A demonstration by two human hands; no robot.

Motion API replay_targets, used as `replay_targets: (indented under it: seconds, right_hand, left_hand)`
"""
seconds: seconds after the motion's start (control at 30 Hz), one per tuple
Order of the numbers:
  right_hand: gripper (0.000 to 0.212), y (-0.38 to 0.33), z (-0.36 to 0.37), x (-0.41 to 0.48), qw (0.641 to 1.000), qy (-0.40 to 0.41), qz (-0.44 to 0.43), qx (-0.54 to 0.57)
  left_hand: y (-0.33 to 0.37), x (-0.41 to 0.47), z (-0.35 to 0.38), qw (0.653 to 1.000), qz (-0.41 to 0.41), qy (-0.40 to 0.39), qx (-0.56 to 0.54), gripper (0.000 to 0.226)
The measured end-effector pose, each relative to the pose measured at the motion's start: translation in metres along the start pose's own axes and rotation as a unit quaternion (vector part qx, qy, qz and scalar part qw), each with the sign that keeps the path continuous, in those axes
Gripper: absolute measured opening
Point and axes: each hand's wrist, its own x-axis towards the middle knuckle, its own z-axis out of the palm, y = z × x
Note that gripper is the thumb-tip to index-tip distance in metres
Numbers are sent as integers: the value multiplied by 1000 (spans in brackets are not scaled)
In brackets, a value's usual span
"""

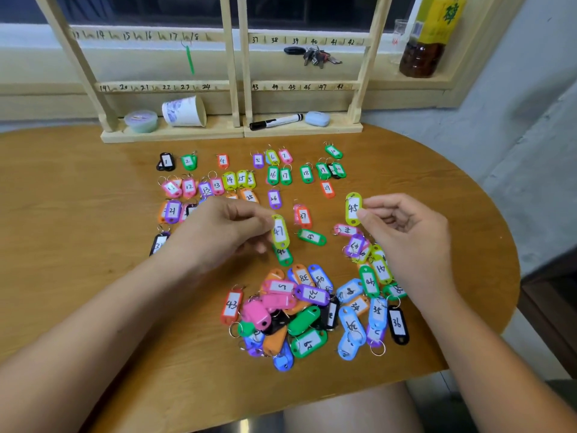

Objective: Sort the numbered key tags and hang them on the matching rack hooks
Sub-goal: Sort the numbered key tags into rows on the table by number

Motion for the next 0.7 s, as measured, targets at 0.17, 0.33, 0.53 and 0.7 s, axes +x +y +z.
replay_targets:
  seconds: [0.17,0.33,0.53,0.7]
  right_hand:
    - [12,-4,21,5,996,-77,45,-24]
    - [13,-11,44,8,992,-119,47,-14]
    - [15,-12,55,9,988,-144,33,-39]
    - [13,-19,72,1,977,-196,37,-83]
  left_hand:
    - [-17,2,-15,998,-4,51,29,13]
    - [-18,0,-16,996,-2,65,56,14]
    - [-19,0,-34,996,-3,79,38,10]
    - [-19,-4,-40,994,-11,91,56,10]
